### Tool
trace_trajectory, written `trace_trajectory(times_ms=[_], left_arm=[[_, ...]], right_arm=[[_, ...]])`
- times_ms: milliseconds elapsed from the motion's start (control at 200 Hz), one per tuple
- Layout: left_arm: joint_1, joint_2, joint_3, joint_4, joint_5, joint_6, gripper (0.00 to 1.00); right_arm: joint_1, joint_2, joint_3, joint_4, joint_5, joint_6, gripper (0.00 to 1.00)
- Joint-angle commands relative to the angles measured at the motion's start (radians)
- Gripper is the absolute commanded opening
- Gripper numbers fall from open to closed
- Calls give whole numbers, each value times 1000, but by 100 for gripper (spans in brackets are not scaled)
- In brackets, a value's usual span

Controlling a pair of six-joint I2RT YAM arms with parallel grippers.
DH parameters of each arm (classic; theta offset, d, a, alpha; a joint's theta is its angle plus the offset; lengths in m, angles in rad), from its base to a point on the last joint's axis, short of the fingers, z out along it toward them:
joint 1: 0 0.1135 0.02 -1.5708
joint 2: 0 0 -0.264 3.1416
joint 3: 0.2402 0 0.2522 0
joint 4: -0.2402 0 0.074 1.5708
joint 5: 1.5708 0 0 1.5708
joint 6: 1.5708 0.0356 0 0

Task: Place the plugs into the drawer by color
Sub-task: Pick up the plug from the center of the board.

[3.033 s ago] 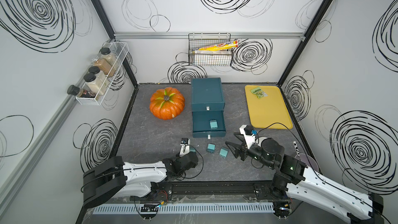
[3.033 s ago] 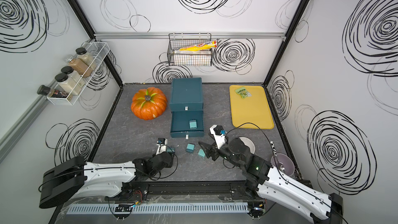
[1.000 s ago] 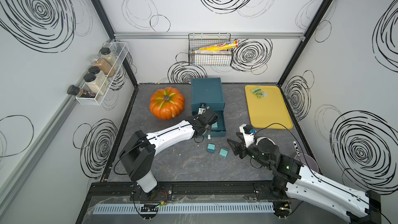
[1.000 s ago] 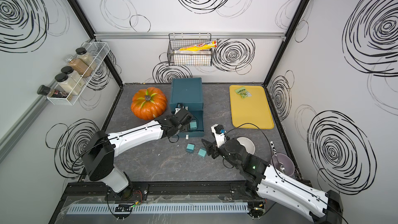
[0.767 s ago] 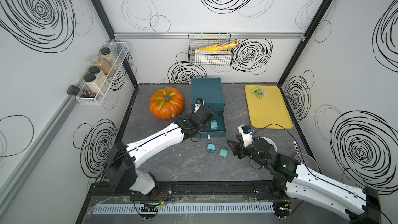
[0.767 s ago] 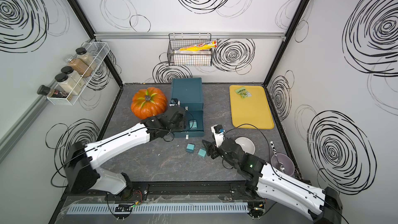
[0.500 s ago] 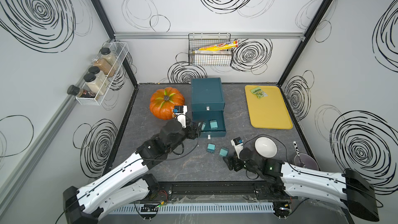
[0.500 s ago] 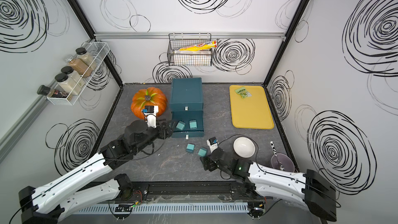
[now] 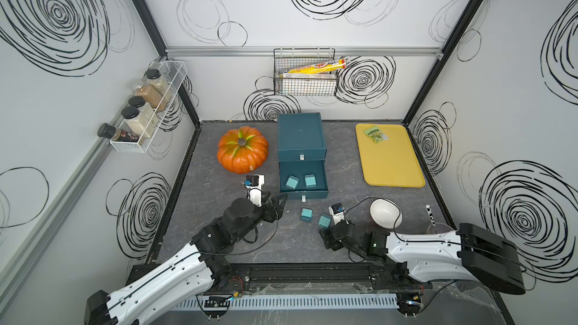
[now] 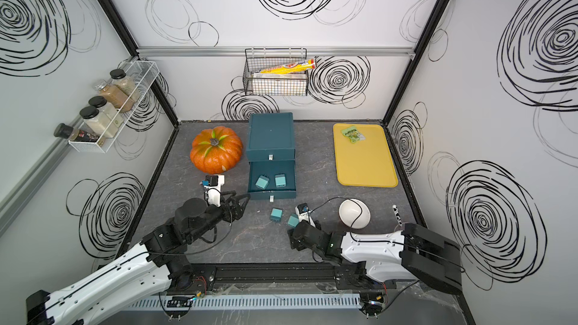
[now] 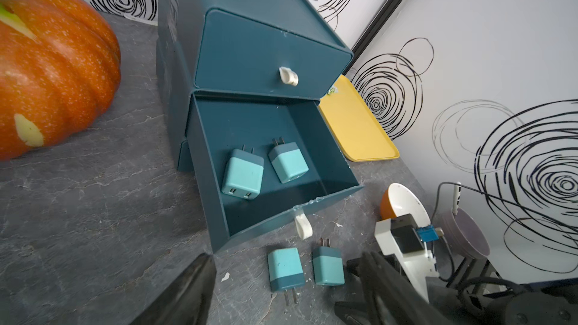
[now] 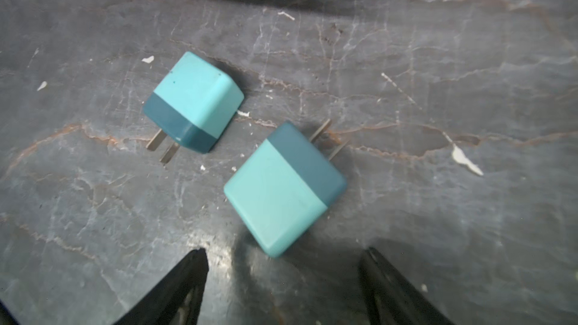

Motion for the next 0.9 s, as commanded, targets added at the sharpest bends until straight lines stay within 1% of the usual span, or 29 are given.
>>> trace_trajectory(times_ms=[0,55,125,245,431,501,566,671,751,811,896], left_arm=[[5,-21,-3,31,-37,41,80],[5,-26,-2,6,-69,26,80],[6,-31,-5,5,-67,30,80],[6,-14,-12,15,-53,32,80],[6,15,-13,24,-23,33,80],[5,16,-11,24,-24,35,80],[6,10,-12,22,-25,36,80],[6,-11,-17,26,-20,33,80],[6,-27,-22,33,-14,35,80],[6,-32,-22,33,-11,37,80],[6,-25,-19,30,-5,37,80]], right_arm=[[11,76,63,0,57,16,81],[12,114,75,17,63,6,81],[12,157,88,64,53,-4,81],[13,226,126,21,88,28,79],[12,248,134,-15,143,39,66],[12,251,129,-27,149,44,59],[12,242,125,-48,150,53,49],[12,174,98,-73,106,54,36],[12,64,69,-99,45,48,28],[12,-38,67,-145,2,33,19],[12,-176,90,-213,-86,1,18]])
